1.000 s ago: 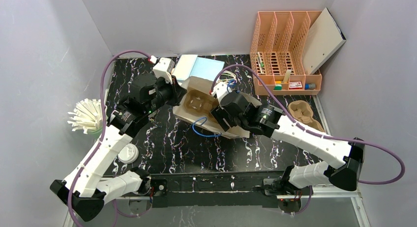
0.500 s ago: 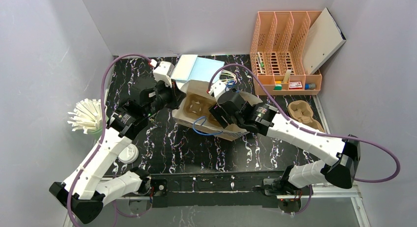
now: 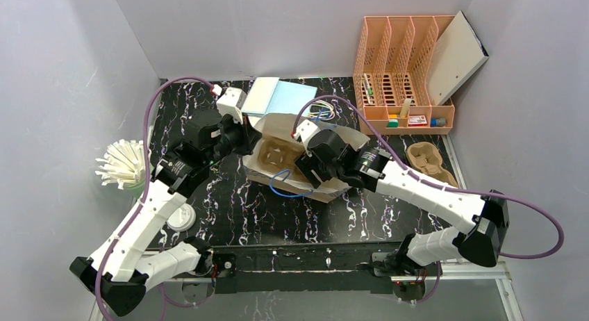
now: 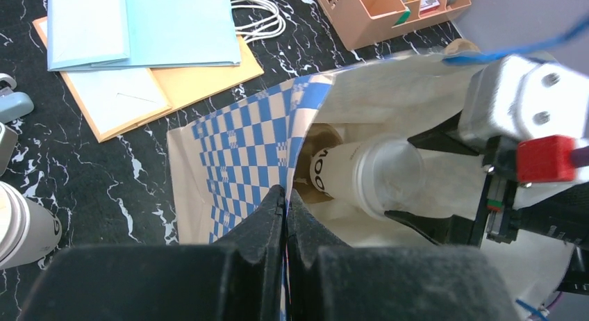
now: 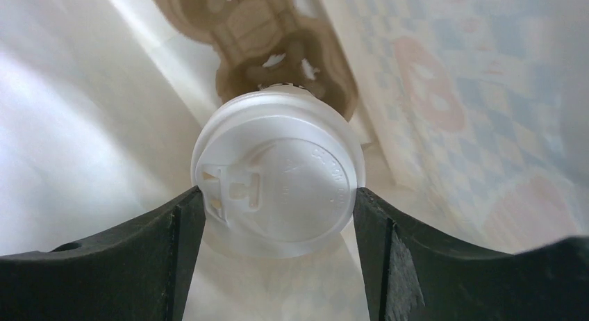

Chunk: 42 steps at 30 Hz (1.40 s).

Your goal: Pack the takeout coffee

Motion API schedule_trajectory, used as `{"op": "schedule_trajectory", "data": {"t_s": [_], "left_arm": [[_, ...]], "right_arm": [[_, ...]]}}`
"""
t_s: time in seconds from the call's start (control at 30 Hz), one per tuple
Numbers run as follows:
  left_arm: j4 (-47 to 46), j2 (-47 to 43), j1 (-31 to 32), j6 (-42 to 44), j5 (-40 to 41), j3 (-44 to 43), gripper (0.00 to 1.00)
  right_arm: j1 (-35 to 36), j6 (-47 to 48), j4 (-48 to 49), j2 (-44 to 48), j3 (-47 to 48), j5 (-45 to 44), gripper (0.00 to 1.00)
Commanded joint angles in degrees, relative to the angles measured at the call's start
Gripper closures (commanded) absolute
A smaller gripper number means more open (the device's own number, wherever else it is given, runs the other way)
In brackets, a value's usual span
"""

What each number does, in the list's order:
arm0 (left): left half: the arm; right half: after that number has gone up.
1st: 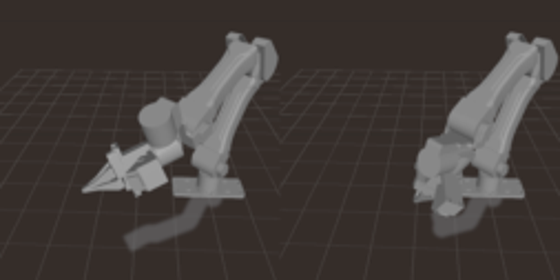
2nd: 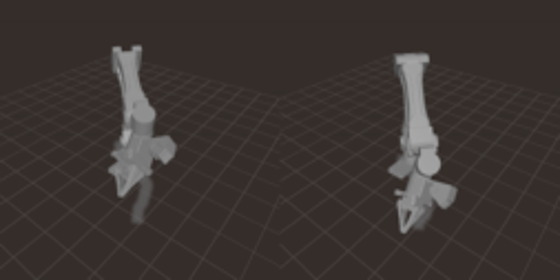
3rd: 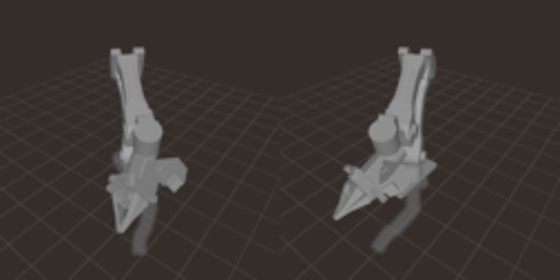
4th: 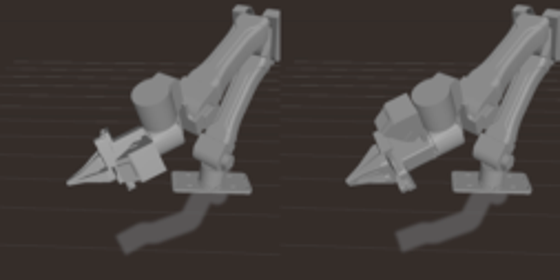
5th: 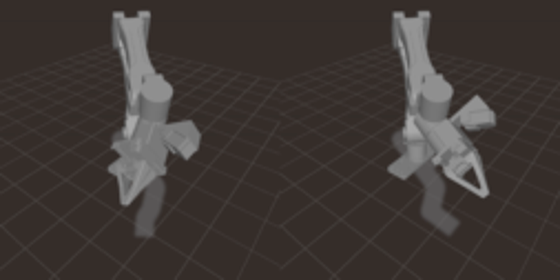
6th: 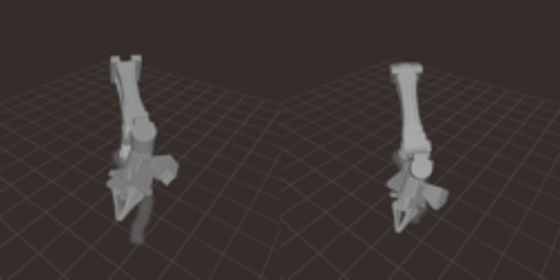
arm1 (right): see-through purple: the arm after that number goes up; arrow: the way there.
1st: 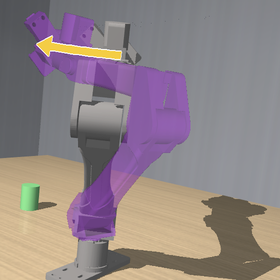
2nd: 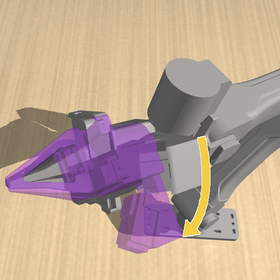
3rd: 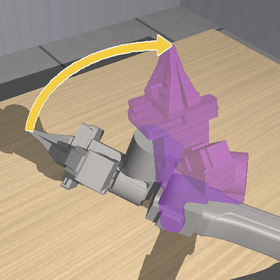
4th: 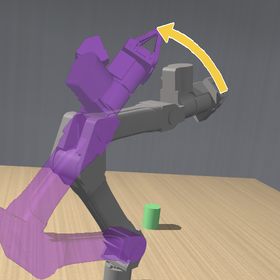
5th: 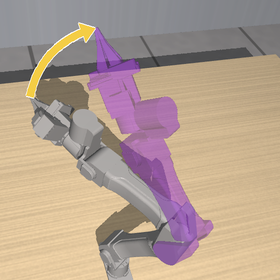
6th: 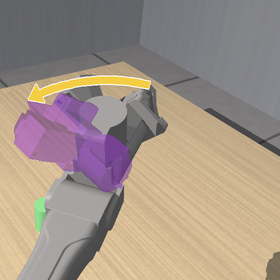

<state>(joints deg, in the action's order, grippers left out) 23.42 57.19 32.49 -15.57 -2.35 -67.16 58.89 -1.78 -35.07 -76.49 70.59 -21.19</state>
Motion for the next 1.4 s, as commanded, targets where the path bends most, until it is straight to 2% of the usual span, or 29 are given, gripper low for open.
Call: {"op": "schedule_trajectory", "data": {"t_s": [0.0,0.33,0.67,0.87,1.07,1.23,1.37], "left_arm": [[-1.2,-0.1,0.1,0.3,1.0,-2.7,1.00],[-3.2,-0.2,0.1,-1.0,1.1,-1.5,1.00],[-3.4,-0.7,0.1,-1.0,-1.8,-0.6,1.00],[-0.6,-1.1,0.1,0.0,-4.3,0.4,1.00],[-0.4,-1.6,0.1,-0.4,-5.0,1.9,1.00],[0.0,-1.7,0.1,-0.7,-5.5,1.8,1.00],[4.0,-1.1,0.1,-1.8,-8.0,1.1,1.00]], "right_arm": [[-0.1,-1.2,-3.3,1.5,-2.3,2.4,0.75],[-0.1,0.8,-2.4,2.8,-2.8,-2.2,0.75],[-0.1,1.6,0.1,0.8,-2.9,-2.0,0.75],[-0.1,1.6,0.8,-0.6,0.7,-1.5,0.75],[-0.1,0.7,-3.8,-0.8,4.9,-0.7,0.75],[-0.1,-0.6,-6.6,-0.2,4.5,0.8,0.75],[-0.1,-1.2,-8.4,-0.8,4.8,4.4,0.75]]}}
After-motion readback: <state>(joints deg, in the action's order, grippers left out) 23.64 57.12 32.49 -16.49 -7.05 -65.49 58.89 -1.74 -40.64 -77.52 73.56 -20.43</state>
